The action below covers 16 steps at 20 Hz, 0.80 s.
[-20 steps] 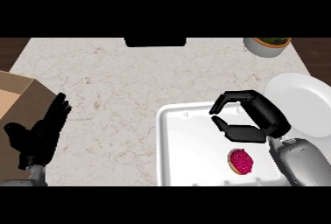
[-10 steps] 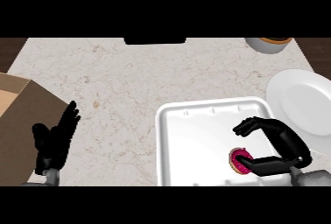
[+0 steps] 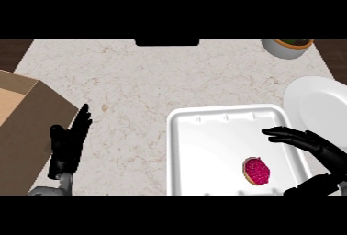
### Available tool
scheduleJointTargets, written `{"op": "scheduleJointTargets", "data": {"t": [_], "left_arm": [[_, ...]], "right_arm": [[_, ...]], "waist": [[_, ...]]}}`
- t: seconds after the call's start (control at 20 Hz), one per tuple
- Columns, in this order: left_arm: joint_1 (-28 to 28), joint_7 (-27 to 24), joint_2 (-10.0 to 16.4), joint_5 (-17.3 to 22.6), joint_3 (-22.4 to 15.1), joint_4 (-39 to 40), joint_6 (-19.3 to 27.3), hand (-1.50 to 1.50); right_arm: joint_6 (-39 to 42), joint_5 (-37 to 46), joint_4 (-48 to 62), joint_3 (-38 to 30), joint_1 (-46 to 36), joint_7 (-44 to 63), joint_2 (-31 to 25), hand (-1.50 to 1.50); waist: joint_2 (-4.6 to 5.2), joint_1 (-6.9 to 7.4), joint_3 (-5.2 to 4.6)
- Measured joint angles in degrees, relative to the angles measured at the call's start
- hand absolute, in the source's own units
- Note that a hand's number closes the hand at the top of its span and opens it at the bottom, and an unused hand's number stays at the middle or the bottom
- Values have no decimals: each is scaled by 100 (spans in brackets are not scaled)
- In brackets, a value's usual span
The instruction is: Pick the cupcake from the tray and place it in the plate
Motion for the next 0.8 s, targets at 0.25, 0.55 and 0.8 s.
{"op": "scheduleJointTargets", "data": {"t": [0.25, 0.55, 0.8], "left_arm": [[-72, -16, -52, -48, 25, 113, -16, 0], [-94, 35, -62, -62, 62, 84, -74, 0], [-23, 174, -87, -145, 43, -130, -93, 0]], "right_arm": [[-104, 768, -427, 80, -183, 419, -418, -150], [453, 1406, -1000, 412, -270, 1283, -879, -150], [918, 1848, -1277, 694, -400, 1957, -768, -150]], "waist": [[-3, 6, -9], [-6, 27, -14], [-2, 50, -10]]}}
